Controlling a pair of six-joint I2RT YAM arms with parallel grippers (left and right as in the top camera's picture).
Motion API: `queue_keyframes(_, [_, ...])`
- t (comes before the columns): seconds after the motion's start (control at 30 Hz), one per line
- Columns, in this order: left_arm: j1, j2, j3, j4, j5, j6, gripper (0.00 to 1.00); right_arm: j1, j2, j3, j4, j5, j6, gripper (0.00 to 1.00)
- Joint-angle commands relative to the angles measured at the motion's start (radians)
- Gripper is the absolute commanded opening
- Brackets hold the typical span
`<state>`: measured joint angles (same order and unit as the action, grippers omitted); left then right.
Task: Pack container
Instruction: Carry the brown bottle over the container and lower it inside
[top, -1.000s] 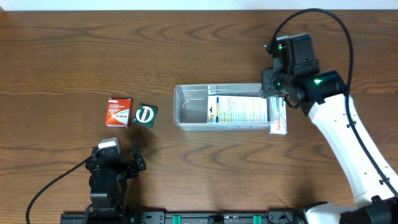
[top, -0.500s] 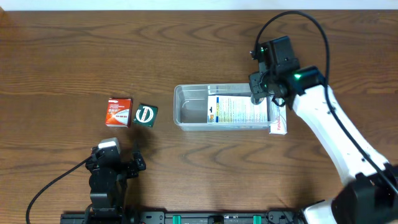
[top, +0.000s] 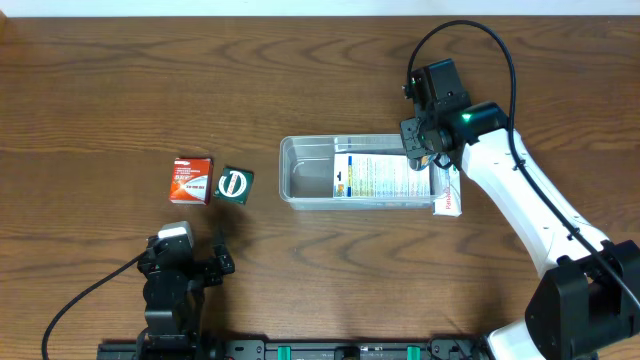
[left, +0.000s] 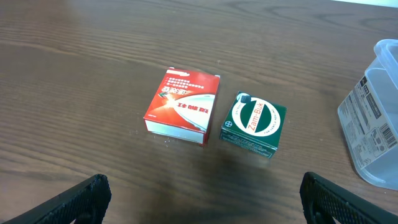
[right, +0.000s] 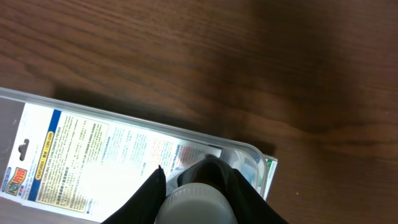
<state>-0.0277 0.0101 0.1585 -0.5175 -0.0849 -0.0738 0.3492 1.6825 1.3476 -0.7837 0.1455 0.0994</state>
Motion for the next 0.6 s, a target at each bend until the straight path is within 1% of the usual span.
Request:
queue_keyframes(0.0, [0.005, -0.006, -0.007, -0.001, -0.002, 0.01, 0.98, -0.005, -0.002, 0.031, 0.014, 0.032, 0.012, 0.28])
queue_keyframes(0.2, [0.005, -0.006, -0.007, -0.001, -0.002, 0.01, 0.98, -0.005, -0.002, 0.031, 0.044, 0.031, 0.012, 0.25])
queue_keyframes(0.4, [0.005, -0.006, -0.007, -0.001, -0.002, 0.01, 0.98, -0.001, -0.002, 0.031, 0.067, 0.022, 0.012, 0.26])
queue_keyframes(0.47, [0.005, -0.006, -0.007, -0.001, -0.002, 0.01, 0.98, 0.01, -0.002, 0.031, 0.079, 0.003, 0.012, 0.23])
queue_keyframes(0.57, [0.005, -0.006, -0.007, -0.001, -0.002, 0.01, 0.98, 0.035, -0.002, 0.031, 0.11, -0.031, 0.01, 0.22])
